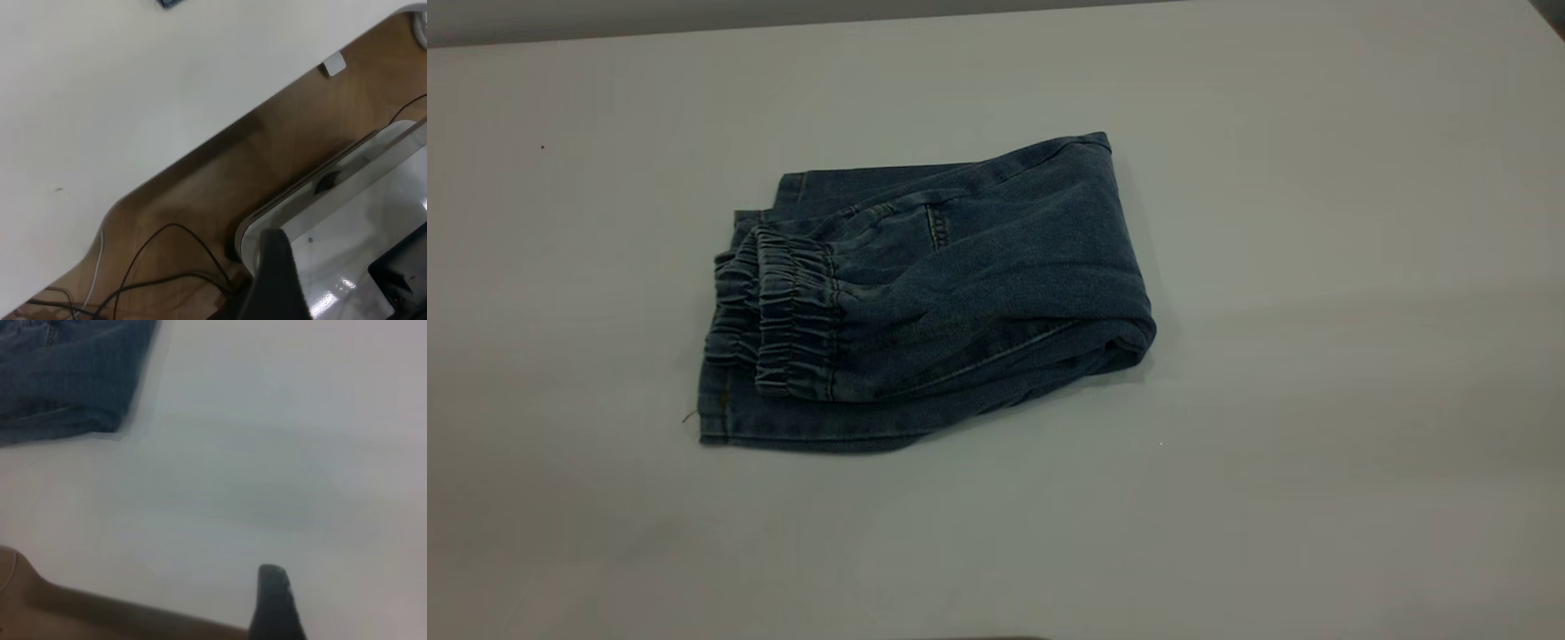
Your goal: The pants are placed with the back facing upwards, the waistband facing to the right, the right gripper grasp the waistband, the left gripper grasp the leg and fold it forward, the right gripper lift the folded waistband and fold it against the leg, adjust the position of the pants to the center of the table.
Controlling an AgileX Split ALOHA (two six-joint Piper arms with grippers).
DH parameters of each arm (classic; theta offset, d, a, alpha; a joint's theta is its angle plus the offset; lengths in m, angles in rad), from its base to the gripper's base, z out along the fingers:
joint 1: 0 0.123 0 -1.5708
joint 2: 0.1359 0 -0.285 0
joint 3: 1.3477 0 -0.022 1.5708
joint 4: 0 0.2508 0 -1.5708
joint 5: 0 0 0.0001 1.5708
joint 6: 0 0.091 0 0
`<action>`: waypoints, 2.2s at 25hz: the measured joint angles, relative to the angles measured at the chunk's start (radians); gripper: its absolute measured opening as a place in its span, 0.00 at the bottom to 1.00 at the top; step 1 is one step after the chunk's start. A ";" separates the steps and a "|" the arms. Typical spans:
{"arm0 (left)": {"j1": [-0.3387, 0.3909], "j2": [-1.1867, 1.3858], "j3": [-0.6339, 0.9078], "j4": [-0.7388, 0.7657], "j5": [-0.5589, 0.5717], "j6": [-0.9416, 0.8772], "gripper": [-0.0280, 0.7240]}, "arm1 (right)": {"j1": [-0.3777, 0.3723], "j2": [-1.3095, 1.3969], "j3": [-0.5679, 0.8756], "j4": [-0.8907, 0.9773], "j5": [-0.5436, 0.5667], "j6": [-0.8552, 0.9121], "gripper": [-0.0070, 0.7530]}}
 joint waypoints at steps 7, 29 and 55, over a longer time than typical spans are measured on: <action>0.000 0.000 0.000 0.000 0.000 0.000 0.70 | 0.000 0.000 0.000 0.001 0.005 0.000 0.58; 0.560 -0.311 0.000 -0.003 0.011 0.008 0.70 | -0.048 -0.130 0.000 0.003 0.009 0.000 0.58; 0.560 -0.475 0.000 -0.003 0.020 0.007 0.70 | -0.048 -0.174 0.000 0.004 0.020 0.000 0.58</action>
